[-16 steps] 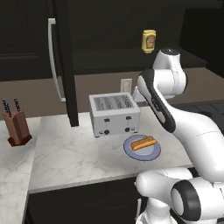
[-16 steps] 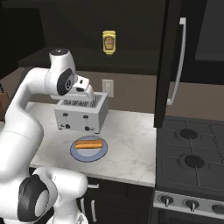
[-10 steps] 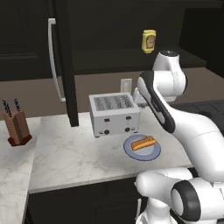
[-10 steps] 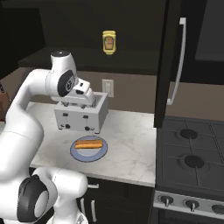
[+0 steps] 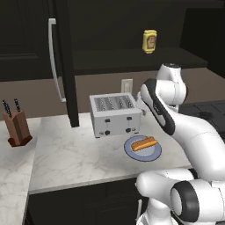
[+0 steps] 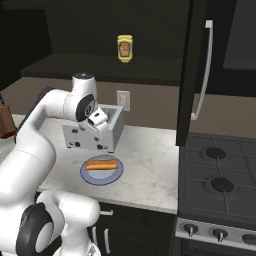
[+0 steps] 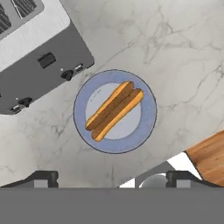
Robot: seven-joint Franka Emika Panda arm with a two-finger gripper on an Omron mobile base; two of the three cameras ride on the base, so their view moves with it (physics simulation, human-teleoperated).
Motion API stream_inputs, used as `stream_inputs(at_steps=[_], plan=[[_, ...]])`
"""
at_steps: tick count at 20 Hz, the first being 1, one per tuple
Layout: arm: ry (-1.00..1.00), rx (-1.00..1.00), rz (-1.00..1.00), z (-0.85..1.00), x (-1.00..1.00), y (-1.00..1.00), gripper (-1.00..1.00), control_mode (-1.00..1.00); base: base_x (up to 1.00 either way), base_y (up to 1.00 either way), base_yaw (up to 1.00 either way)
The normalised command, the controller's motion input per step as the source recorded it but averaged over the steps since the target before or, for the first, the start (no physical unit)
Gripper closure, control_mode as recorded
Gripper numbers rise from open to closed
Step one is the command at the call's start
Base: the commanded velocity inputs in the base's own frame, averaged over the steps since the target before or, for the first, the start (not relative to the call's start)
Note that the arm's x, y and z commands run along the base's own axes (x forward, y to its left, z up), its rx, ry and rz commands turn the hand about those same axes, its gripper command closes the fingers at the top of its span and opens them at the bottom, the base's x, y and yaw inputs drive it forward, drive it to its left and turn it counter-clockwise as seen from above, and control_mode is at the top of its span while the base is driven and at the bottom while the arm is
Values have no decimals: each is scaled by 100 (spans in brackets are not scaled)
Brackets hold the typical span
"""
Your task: Move the hot dog bun to the plate on the dining table and place the condiment next to that plate. Then navigate to the fridge and take the sausage and place it on the plate as well.
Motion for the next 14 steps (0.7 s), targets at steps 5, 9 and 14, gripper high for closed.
stream_inputs(at_steps=[5,9,14], plan=[[-10,2,-18,-70,0,-4,-100,-100,0,0,0],[-16,0,-10,-83,2,-6,-100,-100,0,0,0],[-1,1,-3,-67,30,-3,-100,-100,0,0,0]])
